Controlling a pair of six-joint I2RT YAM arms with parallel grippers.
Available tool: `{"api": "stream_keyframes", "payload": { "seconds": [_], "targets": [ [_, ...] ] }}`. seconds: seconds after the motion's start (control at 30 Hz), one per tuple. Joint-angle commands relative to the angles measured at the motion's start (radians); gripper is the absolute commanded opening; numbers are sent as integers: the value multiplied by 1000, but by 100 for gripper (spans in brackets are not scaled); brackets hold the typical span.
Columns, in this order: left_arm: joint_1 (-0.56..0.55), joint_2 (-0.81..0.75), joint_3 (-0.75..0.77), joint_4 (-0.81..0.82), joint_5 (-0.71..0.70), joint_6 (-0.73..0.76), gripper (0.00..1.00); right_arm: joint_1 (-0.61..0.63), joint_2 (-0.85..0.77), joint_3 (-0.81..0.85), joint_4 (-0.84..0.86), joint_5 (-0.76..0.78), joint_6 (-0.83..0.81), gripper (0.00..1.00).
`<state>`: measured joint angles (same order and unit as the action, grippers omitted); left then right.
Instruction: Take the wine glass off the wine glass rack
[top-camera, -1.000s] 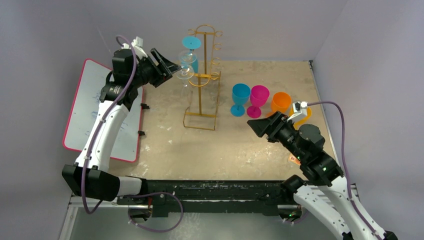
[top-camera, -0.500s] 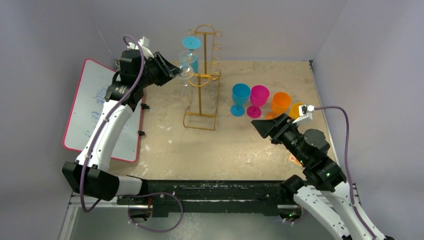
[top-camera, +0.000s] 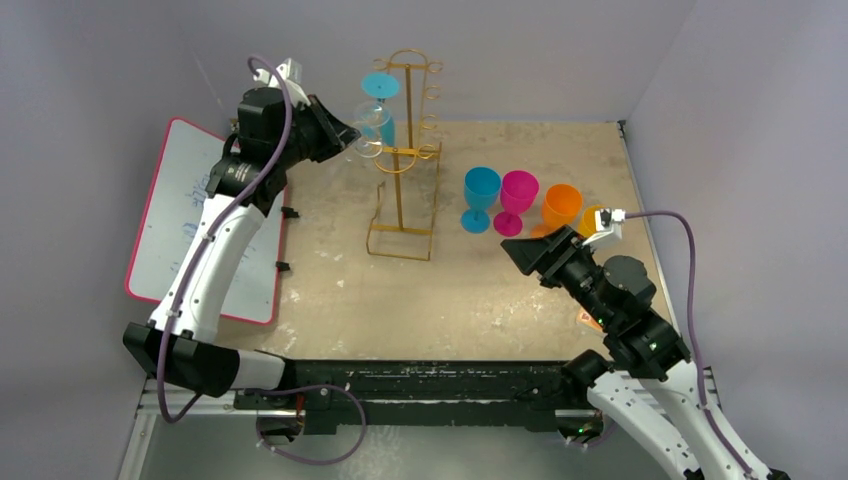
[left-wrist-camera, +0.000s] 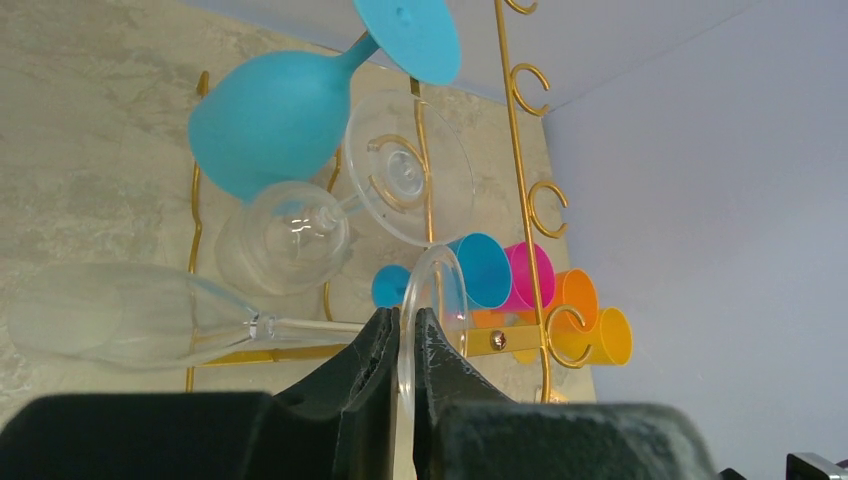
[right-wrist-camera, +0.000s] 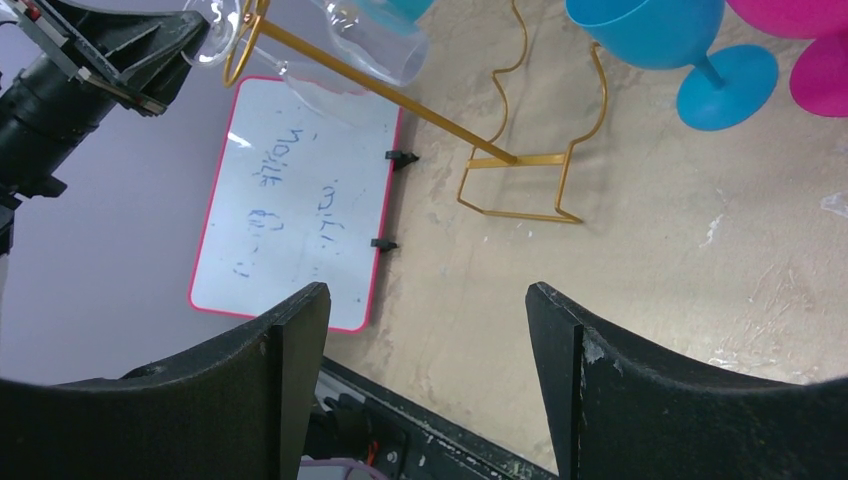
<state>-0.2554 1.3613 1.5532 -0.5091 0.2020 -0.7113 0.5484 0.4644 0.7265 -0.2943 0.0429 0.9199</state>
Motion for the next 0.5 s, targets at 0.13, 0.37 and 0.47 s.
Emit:
{"api": "stream_keyframes", "payload": {
  "seconds": [0.13,0.37,0.47],
  "targets": [
    [-7,28,47,-72,-25,67,0,-4,5,2,30,24,12,76],
    [-6,44,46,-85,37,83,9,-4,-1,4,25,39,13,76],
    [-7,55,68,-132,69,139,13,-4,3,14,24,46,8,76]
  ]
}}
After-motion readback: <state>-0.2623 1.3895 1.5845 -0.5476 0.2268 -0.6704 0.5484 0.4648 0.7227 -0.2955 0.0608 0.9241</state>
